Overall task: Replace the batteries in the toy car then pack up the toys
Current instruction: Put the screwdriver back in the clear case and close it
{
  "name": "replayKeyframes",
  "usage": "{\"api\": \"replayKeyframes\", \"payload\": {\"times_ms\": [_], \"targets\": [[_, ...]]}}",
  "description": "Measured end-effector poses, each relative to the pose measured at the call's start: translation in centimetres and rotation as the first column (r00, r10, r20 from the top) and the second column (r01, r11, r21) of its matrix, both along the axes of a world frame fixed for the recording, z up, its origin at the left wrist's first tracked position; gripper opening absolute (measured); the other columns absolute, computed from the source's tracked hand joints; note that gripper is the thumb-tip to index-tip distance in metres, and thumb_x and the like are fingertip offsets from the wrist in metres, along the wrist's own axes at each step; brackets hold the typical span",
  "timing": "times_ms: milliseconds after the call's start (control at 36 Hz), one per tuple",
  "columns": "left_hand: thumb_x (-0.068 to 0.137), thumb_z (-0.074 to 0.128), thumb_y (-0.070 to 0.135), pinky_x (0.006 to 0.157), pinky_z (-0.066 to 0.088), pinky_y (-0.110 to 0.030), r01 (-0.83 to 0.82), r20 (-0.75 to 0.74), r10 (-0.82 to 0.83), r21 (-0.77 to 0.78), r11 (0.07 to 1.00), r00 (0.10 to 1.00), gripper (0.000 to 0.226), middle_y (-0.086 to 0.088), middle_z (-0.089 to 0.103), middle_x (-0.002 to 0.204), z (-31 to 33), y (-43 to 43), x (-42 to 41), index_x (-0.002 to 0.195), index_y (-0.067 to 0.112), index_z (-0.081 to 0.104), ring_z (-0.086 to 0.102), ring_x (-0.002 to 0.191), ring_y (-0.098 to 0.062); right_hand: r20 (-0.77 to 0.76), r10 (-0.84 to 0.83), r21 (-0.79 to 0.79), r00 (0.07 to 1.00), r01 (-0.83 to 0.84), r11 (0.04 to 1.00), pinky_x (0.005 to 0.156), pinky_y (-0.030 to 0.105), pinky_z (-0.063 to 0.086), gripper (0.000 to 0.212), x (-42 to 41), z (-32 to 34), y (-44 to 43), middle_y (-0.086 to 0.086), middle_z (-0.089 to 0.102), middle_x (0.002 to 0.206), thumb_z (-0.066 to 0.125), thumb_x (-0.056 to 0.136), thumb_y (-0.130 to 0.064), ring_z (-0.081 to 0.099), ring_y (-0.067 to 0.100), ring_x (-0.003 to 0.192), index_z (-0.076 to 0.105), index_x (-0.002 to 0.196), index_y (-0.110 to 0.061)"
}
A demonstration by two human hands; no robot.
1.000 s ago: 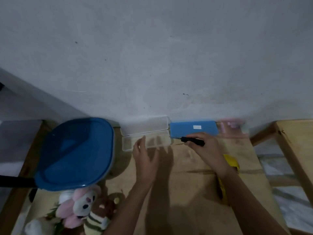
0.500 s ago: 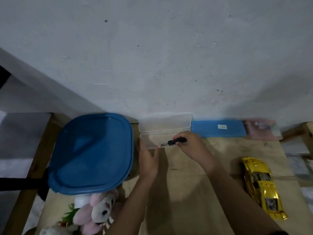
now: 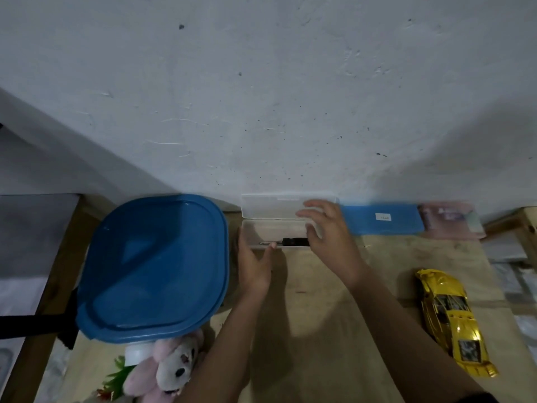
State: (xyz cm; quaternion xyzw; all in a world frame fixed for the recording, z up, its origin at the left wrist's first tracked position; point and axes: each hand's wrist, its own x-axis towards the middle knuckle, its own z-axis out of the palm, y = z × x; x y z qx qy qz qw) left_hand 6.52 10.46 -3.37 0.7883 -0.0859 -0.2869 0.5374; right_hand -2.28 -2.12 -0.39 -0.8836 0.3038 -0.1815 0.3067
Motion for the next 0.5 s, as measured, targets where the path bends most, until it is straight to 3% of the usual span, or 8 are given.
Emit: {"api": "replayKeyframes", "payload": {"times_ms": [83,167,361,500], "targets": [[0.087,0.065,0.022,0.112,0.025,-0.040,-0.028,-0.012,0.028,-0.004,1.000,1.000,0.077,0.001,0.030,0.152,0.0,-0.1,-0.2,0.149,0.025,0.019,0.025,0.140,-0.019,-0.028,-0.022,0.012,0.999,0.022,1.000,0.109,0.025,0.028,0.040,0.3,0.8,-0.6,-0.003,0.045,0.135,0.057,0.088,-0.006,0.032,0.009,0.127,0.056,0.124,-0.021],[0.087,0.065,0.021,0.112,0.027,-0.041,-0.052,-0.030,0.051,-0.015,0.999,0.998,0.077,0.000,0.033,0.150,0.1,-0.3,-0.2,0.149,0.025,0.020,0.027,0.139,-0.020,-0.120,-0.018,-0.006,0.993,0.018,1.000,0.107,0.020,0.024,0.043,0.5,1.1,-1.1,-0.003,0.044,0.135,0.058,0.087,-0.005,0.031,0.010,0.126,0.053,0.127,-0.020],[0.085,0.067,0.023,0.114,0.026,-0.045,-0.072,-0.067,0.071,-0.010,0.997,0.995,0.079,0.000,0.029,0.152,0.1,-0.6,0.2,0.149,0.027,0.019,0.025,0.140,-0.021,-0.192,-0.072,-0.162,0.979,0.041,0.986,0.098,0.029,0.030,0.035,1.0,2.0,-1.0,0.000,0.054,0.120,0.060,0.086,-0.014,0.043,0.018,0.113,0.055,0.120,-0.021],[0.082,0.070,0.016,0.109,0.032,-0.039,-0.119,-0.074,0.115,-0.049,0.992,0.991,0.074,-0.002,0.043,0.142,0.2,-1.0,0.7,0.145,0.021,0.031,0.036,0.133,-0.021,-0.216,-0.049,-0.166,0.975,0.013,0.986,0.091,0.029,0.035,0.023,0.1,0.8,0.0,0.000,0.057,0.108,0.059,0.085,-0.010,0.047,0.018,0.107,0.065,0.105,-0.020]]}}
